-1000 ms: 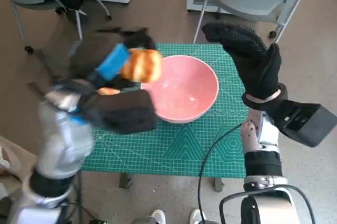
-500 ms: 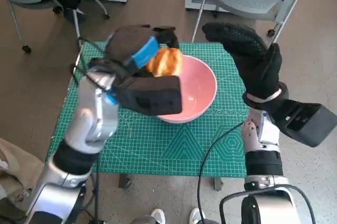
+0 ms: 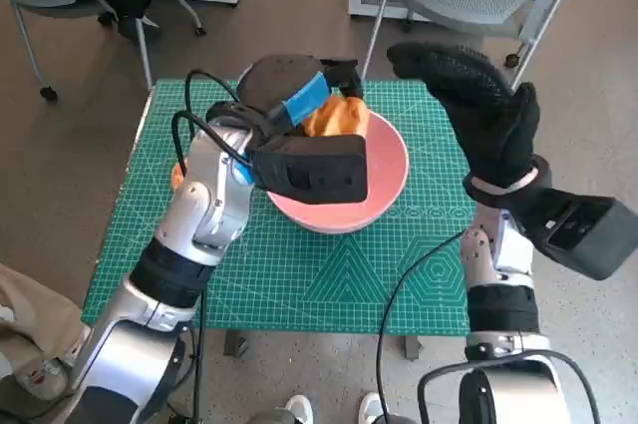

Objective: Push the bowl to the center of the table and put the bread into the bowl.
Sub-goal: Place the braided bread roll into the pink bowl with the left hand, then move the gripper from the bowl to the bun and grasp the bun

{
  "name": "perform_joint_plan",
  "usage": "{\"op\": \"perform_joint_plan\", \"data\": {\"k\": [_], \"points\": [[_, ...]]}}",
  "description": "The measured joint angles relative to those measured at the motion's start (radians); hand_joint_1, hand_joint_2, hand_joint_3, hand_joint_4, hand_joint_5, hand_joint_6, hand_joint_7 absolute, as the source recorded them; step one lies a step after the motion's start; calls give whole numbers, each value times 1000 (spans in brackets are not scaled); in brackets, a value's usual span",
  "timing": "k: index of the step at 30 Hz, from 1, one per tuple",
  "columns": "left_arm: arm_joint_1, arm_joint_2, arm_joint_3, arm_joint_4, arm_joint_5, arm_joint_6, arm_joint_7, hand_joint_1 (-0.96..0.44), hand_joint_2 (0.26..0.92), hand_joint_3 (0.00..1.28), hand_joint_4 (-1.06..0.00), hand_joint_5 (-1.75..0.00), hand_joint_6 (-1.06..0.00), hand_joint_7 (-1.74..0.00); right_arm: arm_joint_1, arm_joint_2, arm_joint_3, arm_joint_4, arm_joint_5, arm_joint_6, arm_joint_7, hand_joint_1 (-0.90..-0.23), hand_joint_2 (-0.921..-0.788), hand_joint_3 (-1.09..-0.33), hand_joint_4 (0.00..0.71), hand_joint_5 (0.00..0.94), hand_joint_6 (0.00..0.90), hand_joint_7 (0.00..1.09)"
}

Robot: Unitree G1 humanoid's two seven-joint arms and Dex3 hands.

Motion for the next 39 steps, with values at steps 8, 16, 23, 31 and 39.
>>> {"op": "perform_joint_plan", "data": {"k": [8, 16, 23, 31, 39], "points": [[0, 3, 7, 10, -77, 3, -75, -197, 804, 45, -94, -40, -195, -183, 0, 0, -1, 0, 0, 0, 0, -702, -921, -807, 22, 2, -1, 211], [0, 21, 6, 1, -103, 10, -129, -315, 792, 21, -4, -1, -157, -109, 0, 0, -3, 0, 2, 0, 0, -702, -921, -809, 21, 1, -1, 210], [1, 44, -1, -6, -97, -1, -129, -394, 799, 17, 1, 1, -142, -90, 0, 2, -2, 0, 2, 0, 1, -701, -921, -811, 20, 1, -1, 207], [34, 89, 6, -99, -94, 1, -134, -448, 807, 15, 1, 1, -138, -83, 4, 6, 1, -6, 2, 2, 1, -701, -921, -810, 19, 0, 0, 208], [138, 182, 71, -310, -100, 66, -208, -460, 810, 12, 1, 1, -140, -80, 24, 10, 6, -35, 3, 7, 1, -701, -921, -809, 17, 0, -1, 215]]}}
